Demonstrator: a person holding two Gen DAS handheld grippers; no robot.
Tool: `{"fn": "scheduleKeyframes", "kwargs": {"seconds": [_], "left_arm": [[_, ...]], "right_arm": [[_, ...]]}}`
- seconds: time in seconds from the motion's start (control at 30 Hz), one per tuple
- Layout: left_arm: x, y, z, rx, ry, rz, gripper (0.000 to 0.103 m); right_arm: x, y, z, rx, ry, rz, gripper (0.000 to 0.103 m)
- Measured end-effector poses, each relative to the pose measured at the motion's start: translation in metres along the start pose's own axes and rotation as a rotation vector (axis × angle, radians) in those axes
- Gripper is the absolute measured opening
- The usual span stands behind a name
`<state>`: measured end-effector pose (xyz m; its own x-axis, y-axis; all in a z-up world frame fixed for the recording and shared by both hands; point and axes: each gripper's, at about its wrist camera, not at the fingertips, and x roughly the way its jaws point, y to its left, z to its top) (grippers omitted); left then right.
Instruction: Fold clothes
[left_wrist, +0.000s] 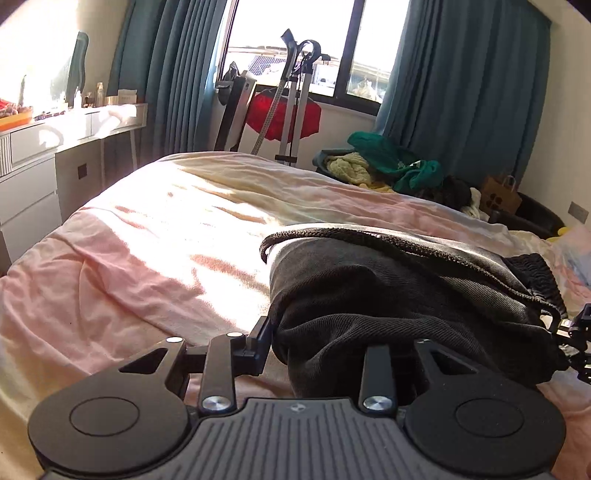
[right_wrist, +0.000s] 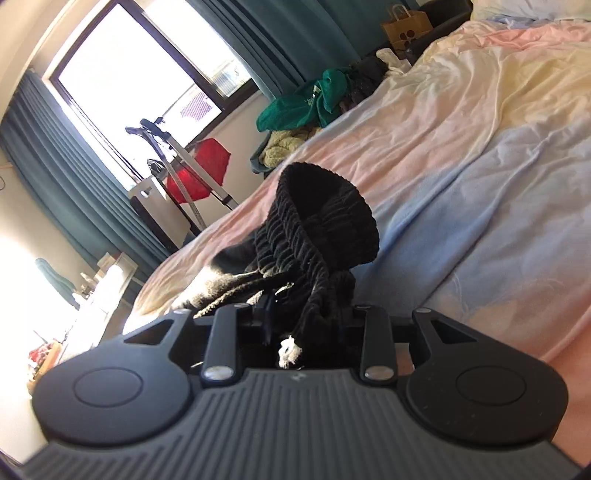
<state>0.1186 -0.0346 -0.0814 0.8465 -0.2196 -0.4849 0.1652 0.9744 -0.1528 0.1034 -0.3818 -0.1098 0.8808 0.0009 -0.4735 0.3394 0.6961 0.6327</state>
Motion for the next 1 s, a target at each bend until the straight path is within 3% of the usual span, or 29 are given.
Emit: {"fn": "scheduleKeyframes", "kwargs": {"seconds": [0.13,0.23,0.4,0.6,0.73,0.9,1.0], "left_arm": [[0.004,0.016,0.0,-0.078,0.044,-0.015,0.043],[0.007,0.028,0.0,-0.133,0.075,-0.025,0.043],[0.002,0.034,-0.003,-0.151,0.072,-0.027,0.043],[0.012,0.042,0.0,-0.179,0.076,-0.037,0.044],[0.014,0.041,0.0,-0.178,0.075,-0.029,0.044],[0.014,0.041,-0.001,-0.177,0.072,-0.025,0.046],[0.014,0.042,-0.001,-0.187,0.072,-0.022,0.047]], "right_arm": [[0.004,-0.007,-0.007,0.03,0.023,-0.005,0.035],[0.002,-0.007,-0.008,0.037,0.037,-0.001,0.042],[0.004,-0.018,-0.01,0.115,0.081,-0.031,0.086],[0.017,-0.036,-0.017,0.255,0.183,0.091,0.087],[0.022,-0.034,-0.021,0.22,0.183,0.083,0.088],[0.035,-0.03,-0.024,0.184,0.206,0.111,0.101],[0.034,-0.023,-0.021,0.175,0.195,0.15,0.103]]}}
